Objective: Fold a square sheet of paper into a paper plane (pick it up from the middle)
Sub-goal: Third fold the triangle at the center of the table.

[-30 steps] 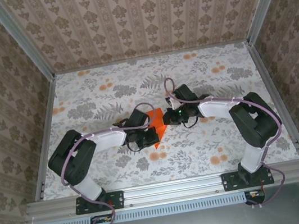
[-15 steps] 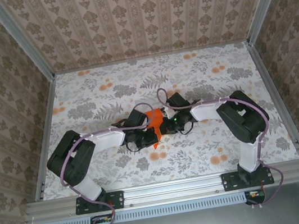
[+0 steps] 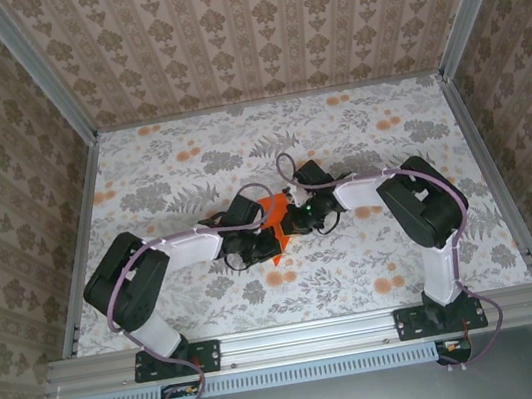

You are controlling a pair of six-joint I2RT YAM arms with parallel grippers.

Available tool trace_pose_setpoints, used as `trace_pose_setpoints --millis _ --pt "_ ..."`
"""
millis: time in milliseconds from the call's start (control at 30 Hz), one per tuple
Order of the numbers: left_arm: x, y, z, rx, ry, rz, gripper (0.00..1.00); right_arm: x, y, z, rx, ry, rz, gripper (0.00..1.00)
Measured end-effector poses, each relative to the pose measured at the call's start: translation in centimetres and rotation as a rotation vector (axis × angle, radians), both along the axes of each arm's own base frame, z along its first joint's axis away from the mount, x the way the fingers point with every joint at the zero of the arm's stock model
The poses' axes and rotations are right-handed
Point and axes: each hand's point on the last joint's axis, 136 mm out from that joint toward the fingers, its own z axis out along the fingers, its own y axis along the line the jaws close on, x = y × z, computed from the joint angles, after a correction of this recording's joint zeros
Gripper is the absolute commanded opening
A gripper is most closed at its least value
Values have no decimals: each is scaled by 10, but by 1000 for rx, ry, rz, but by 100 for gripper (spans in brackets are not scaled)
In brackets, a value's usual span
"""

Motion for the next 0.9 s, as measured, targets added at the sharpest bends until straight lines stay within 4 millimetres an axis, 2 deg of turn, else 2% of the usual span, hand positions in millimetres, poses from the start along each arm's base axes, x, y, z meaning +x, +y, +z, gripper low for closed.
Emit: trace_pose_setpoints --millis 133,333,433,533,633,900 --pt "0 1 0 -3 4 1 0 17 -10 0 7 9 -24 9" --pt "0 2 0 -13 15 4 0 53 -41 1 -21 -27 -118 9" --pt "1 4 0 -14 13 -2 0 60 -52 4 -48 -50 -151 9" --pt "2 5 0 -14 5 -19 0 53 -55 16 -48 -75 -156 8" --pt "5 9 1 -8 -6 -38 0 39 -48 28 -33 -91 -145 8" --pt "9 15 1 -2 -17 -55 0 2 2 20 0 -45 -56 7"
